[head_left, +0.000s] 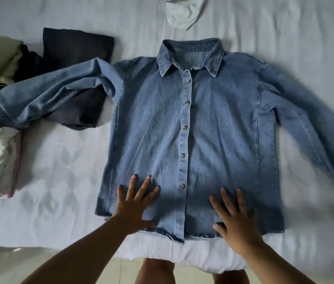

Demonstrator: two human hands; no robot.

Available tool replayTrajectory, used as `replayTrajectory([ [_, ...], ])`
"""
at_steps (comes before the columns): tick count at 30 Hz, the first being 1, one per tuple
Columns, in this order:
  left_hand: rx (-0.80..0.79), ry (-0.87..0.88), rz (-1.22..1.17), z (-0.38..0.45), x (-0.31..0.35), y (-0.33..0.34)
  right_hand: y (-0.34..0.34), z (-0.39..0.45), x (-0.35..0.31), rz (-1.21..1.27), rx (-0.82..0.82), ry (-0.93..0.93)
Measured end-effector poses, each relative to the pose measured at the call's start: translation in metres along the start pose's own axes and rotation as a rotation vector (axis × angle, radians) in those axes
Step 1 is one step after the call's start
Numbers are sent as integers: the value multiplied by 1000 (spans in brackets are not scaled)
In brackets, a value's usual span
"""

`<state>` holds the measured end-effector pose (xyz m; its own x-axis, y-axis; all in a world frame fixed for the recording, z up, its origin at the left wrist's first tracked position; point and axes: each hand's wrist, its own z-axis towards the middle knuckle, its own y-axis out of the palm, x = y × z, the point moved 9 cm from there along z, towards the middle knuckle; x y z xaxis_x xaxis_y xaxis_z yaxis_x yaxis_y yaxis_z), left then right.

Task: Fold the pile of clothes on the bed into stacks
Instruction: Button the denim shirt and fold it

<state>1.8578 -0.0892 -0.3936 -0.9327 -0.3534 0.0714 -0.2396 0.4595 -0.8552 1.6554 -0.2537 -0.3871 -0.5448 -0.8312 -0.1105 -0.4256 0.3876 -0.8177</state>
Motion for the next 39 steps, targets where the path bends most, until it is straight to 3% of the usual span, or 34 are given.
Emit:
replayTrajectory([
  [2, -20, 56, -4, -4, 6, 3, 7, -8, -3, 31, -82, -41],
  [5, 33, 119, -122, -7, -2, -26, -28, -5, -11, 70, 25, -73],
  [10, 94, -247, -535, -3, -69, -82, -113, 40, -43, 143, 224, -109],
  [15, 370, -629, -695, -11, -182, -127, -194, 85, -87, 240, 320, -97],
  [18, 410, -769, -661, -20, -250, -137, -207, 120, -110, 333, 247, -55],
  [28, 370, -895, -409, -16, -432, -165, -241, 191, -196, 410, 185, -77],
  [35, 194, -1024, -264, -7, -493, -157, -251, 210, -225, 489, 165, -127],
  [39, 144, -922, -102, -6, -491, -172, -259, 219, -236, 575, 176, -99],
])
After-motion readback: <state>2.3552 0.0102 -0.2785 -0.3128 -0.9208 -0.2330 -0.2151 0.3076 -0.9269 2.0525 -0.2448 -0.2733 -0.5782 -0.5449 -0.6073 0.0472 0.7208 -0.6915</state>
